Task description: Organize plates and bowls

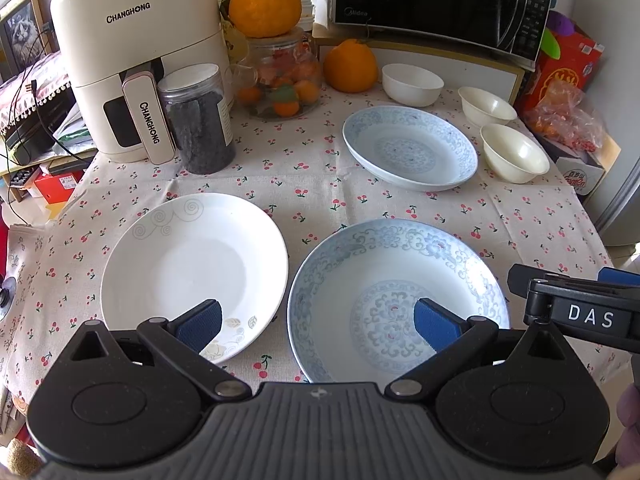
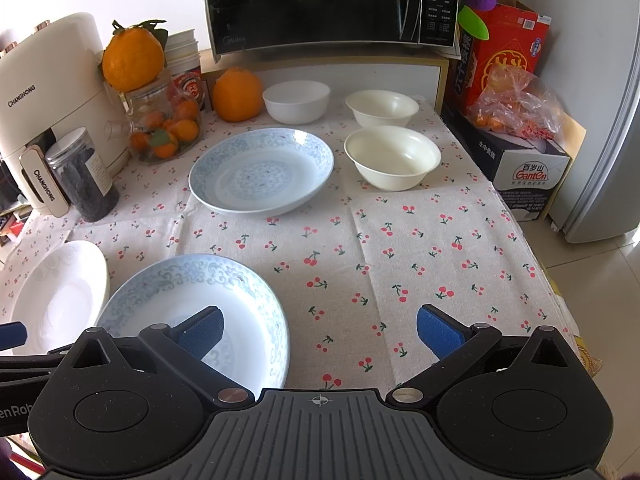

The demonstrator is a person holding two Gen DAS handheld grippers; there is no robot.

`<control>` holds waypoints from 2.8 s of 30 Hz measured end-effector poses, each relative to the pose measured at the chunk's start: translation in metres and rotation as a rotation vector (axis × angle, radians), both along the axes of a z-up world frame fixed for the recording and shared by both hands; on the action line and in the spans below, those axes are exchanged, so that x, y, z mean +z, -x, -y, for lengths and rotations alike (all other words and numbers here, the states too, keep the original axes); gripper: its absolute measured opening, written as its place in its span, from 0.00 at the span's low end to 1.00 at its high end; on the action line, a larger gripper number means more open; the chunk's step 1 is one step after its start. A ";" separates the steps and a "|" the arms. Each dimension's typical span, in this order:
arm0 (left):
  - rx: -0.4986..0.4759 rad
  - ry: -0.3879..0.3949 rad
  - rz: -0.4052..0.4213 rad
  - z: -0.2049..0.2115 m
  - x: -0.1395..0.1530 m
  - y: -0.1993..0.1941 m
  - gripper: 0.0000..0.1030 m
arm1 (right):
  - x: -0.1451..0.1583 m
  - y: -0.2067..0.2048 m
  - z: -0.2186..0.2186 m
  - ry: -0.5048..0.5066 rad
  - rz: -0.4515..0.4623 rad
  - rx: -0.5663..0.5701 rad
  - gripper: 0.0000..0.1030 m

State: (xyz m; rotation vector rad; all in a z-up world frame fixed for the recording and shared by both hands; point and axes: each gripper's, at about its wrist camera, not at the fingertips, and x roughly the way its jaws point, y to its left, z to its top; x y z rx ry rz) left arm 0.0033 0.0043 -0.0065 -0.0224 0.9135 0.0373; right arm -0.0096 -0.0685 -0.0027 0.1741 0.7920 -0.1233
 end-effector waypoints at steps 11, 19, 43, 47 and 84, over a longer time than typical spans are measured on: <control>0.000 0.001 0.000 0.000 0.000 0.000 0.99 | 0.000 0.000 0.000 0.000 0.000 0.001 1.00; 0.001 0.000 0.000 0.001 0.000 0.000 1.00 | 0.000 0.000 0.000 -0.001 0.000 0.001 1.00; 0.002 0.000 0.000 0.001 0.000 0.000 0.99 | -0.001 0.000 0.000 0.001 -0.002 0.001 1.00; 0.002 0.000 -0.001 0.001 0.000 0.000 0.99 | -0.001 0.000 0.000 0.001 -0.003 0.001 1.00; -0.029 0.095 0.016 -0.009 0.031 -0.056 0.98 | 0.049 -0.068 0.028 -0.118 -0.034 0.105 1.00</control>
